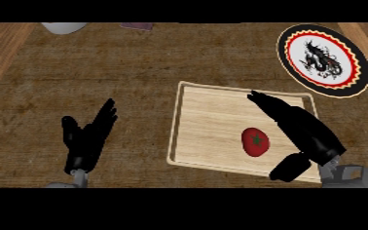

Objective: Pick the tomato from the tray and place it in the plate

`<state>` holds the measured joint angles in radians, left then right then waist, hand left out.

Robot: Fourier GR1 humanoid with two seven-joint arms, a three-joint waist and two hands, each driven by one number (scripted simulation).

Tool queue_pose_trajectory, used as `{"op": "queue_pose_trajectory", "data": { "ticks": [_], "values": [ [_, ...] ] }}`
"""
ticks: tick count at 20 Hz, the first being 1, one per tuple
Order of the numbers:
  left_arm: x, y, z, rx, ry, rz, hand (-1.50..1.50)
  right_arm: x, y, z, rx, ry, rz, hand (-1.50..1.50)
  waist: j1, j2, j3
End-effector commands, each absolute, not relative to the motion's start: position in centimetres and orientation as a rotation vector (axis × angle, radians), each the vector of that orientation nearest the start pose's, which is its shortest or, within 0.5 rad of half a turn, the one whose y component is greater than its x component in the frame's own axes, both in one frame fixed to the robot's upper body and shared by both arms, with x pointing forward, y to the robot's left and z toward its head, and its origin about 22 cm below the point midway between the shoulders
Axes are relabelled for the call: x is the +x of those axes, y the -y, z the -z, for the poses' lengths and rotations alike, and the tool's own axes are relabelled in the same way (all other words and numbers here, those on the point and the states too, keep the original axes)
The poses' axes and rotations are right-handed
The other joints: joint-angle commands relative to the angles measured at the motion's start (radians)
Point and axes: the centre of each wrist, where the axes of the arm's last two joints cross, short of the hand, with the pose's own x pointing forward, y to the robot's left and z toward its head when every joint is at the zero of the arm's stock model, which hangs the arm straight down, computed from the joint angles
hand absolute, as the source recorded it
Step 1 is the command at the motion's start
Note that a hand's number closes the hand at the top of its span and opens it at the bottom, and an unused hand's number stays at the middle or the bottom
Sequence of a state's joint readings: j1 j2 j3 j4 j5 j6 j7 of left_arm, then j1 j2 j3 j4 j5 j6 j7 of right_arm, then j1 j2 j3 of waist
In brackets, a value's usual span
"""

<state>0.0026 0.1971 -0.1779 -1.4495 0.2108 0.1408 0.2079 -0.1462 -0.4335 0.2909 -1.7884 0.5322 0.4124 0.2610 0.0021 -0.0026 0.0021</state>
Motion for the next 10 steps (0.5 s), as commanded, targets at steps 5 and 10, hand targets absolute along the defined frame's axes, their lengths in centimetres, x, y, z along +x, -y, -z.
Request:
{"op": "queue_pose_trajectory", "data": {
  "ticks": [5,10],
  "values": [
    [24.6,-24.6,2.5,0.014,1.185,-0.001,0.00,25.6,22.7,-6.0,-0.486,1.273,-1.294,-1.50,-0.001,0.003,-0.002],
    [22.5,-24.0,4.8,0.009,1.189,0.004,0.00,26.3,20.5,-6.3,-0.466,1.242,-1.314,-1.50,0.000,0.002,-0.002]
  ]
}}
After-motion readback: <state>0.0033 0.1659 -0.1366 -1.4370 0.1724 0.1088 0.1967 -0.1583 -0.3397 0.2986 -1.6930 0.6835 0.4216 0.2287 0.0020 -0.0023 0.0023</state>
